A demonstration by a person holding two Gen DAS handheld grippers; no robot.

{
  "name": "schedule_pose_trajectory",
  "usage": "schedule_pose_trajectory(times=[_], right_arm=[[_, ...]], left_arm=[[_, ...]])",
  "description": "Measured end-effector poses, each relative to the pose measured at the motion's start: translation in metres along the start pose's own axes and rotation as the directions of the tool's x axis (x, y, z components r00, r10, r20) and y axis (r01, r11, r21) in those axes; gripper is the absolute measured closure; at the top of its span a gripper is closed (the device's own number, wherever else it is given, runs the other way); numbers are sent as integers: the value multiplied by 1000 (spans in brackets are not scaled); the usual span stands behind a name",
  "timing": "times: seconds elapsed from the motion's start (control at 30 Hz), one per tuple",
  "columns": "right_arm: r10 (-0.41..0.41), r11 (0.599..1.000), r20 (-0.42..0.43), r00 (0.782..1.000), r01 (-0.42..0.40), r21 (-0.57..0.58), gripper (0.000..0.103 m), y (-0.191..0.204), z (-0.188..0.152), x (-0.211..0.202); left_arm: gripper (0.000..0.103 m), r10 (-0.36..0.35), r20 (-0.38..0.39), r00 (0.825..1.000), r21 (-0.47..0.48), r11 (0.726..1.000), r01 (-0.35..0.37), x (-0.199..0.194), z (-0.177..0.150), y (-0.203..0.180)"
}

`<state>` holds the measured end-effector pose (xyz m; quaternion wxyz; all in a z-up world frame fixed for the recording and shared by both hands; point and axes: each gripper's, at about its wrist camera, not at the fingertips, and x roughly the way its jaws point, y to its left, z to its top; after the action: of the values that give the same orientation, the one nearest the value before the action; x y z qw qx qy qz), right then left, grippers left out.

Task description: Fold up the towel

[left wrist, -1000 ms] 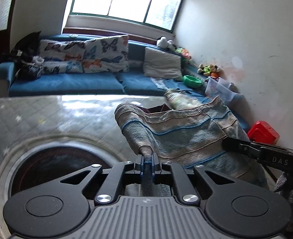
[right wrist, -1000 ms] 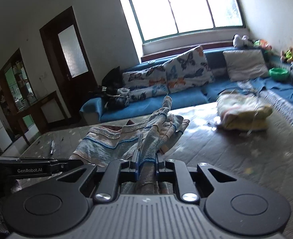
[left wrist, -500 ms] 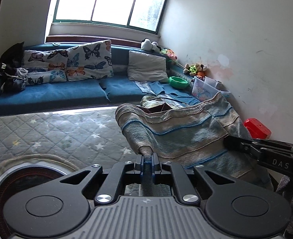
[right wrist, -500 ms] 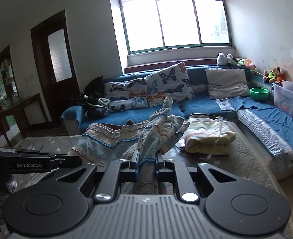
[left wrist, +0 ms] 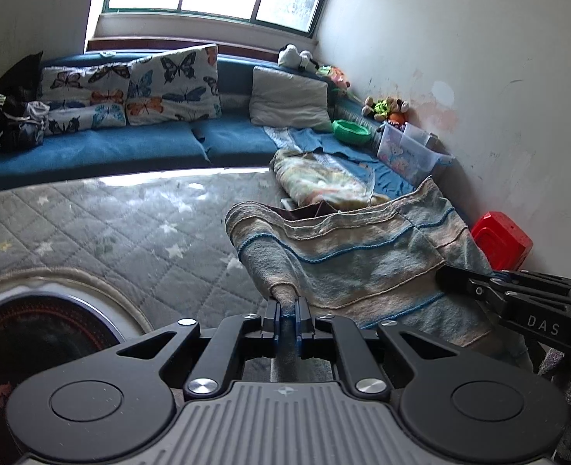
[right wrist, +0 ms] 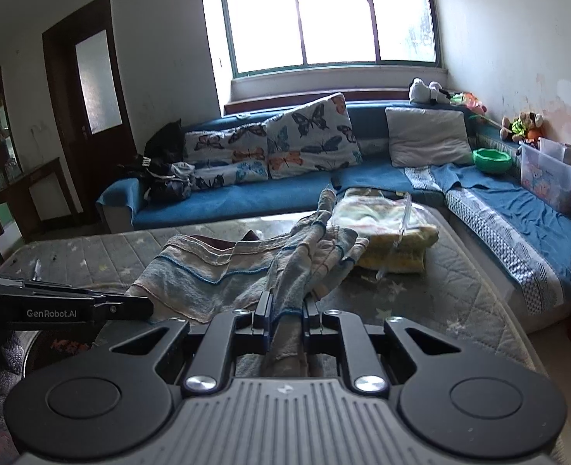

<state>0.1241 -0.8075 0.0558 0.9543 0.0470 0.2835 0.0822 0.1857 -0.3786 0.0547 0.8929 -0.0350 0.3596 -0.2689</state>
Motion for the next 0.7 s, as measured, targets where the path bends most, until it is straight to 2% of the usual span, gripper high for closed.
schedule_pose_trajectory(times=[0.7], right_arm=[[-20,999,-132,991,25,37,90,-24,-41,52]], left_arm=[[95,2,-131,991,-37,999,-6,45,-27,9]])
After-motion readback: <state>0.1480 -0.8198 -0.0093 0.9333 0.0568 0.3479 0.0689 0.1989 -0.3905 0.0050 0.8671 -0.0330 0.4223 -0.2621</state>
